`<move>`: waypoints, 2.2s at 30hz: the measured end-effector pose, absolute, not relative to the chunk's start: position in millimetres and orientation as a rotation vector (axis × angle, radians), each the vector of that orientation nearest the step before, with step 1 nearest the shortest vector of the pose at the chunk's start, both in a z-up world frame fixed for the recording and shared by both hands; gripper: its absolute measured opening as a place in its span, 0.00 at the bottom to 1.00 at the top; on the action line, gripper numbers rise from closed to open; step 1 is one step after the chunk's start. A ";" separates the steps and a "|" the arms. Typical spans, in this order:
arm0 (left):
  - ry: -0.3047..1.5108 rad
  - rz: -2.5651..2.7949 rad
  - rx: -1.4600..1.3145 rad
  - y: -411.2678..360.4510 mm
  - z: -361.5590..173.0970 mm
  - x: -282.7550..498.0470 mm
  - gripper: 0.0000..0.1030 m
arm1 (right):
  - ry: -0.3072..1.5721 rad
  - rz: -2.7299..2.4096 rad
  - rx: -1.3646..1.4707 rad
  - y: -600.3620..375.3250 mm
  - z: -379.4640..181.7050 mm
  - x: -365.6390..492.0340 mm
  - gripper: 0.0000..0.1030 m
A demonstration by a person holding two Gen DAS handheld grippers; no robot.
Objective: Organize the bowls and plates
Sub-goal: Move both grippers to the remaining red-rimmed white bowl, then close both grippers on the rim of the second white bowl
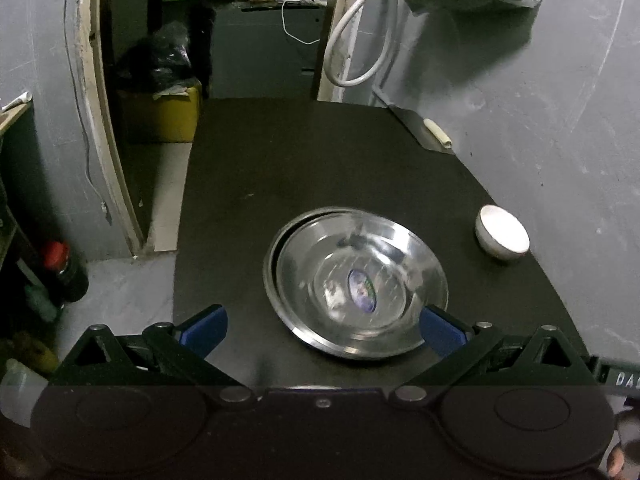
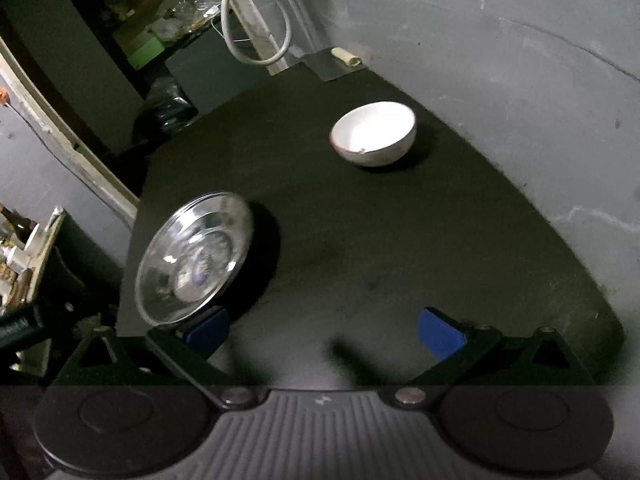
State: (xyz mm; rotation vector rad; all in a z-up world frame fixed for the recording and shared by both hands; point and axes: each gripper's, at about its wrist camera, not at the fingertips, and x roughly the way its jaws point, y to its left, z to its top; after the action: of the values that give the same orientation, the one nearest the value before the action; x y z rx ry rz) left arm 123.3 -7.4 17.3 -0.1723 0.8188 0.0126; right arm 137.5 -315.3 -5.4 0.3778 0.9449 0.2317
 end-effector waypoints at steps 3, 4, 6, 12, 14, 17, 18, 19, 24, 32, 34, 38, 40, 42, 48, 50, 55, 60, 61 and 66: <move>0.826 0.029 -0.159 -15.8 16.7 138.3 0.99 | 0.882 0.215 0.345 -322.3 -2.8 143.2 1.00; 0.827 0.035 -0.150 -19.2 16.5 143.9 0.99 | 0.851 0.209 0.332 -324.5 -1.7 145.8 1.00; 0.822 0.055 -0.122 -25.5 16.9 153.0 0.99 | 0.812 0.208 0.315 -327.4 0.2 151.0 1.00; 0.816 0.061 -0.004 -52.5 19.1 188.1 0.99 | 0.768 0.247 0.364 -341.6 -7.3 173.7 1.00; 0.814 0.050 0.014 -60.6 20.4 200.3 0.99 | 0.742 0.269 0.400 -348.4 -8.7 177.2 1.00; 0.814 0.023 0.021 -73.7 19.8 220.8 0.99 | 0.705 0.267 0.420 -356.0 -10.0 182.7 1.00; 0.816 0.014 0.018 -78.1 19.3 228.3 0.99 | 0.698 0.260 0.424 -358.3 -11.2 186.1 1.00; 0.817 0.004 0.016 -81.6 18.5 233.3 0.99 | 0.695 0.249 0.427 -361.2 -12.9 189.4 1.00; 0.813 -0.055 0.026 -106.2 11.0 266.2 0.99 | 0.714 0.215 0.433 -364.0 -21.4 215.3 1.00; 0.863 -0.157 0.029 -134.1 -12.9 308.1 0.99 | 0.726 0.208 0.428 -365.6 -28.6 230.0 0.94; 0.875 -0.166 0.038 -138.3 -18.2 313.7 0.99 | 0.722 0.194 0.439 -367.0 -31.0 234.0 0.91; 0.889 -0.188 0.051 -147.4 -26.0 321.1 0.99 | 0.697 0.171 0.440 -368.8 -30.9 240.3 0.86; 0.891 -0.202 0.047 -151.1 -27.3 323.8 0.99 | 0.694 0.163 0.442 -369.2 -31.8 244.8 0.84; 0.894 -0.216 0.048 -154.7 -29.1 327.7 0.98 | 0.700 0.158 0.443 -369.8 -33.9 247.8 0.81; 0.918 -0.270 0.038 -162.4 -35.1 336.2 0.80 | 0.725 0.144 0.436 -365.3 -39.2 259.3 0.70; 0.928 -0.284 0.028 -164.6 -37.2 337.3 0.69 | 0.733 0.142 0.435 -364.3 -40.8 263.3 0.68; 0.954 -0.324 -0.001 -168.0 -42.1 339.9 0.42 | 0.749 0.140 0.432 -363.6 -44.2 269.0 0.63; 0.975 -0.351 -0.028 -169.5 -44.4 342.3 0.32 | 0.762 0.137 0.430 -363.3 -47.0 273.1 0.53; 0.979 -0.358 -0.029 -170.0 -44.8 342.6 0.32 | 0.767 0.140 0.431 -363.2 -47.8 274.4 0.52; 1.006 -0.374 -0.052 -170.1 -48.7 344.0 0.25 | 0.785 0.156 0.428 -361.9 -50.6 277.3 0.42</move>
State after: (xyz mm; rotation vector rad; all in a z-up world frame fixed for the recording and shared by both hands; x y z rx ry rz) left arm 344.0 -170.1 -48.7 -0.0516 1.0055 -0.3736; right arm 277.3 -361.9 -50.6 0.4276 0.7846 0.1557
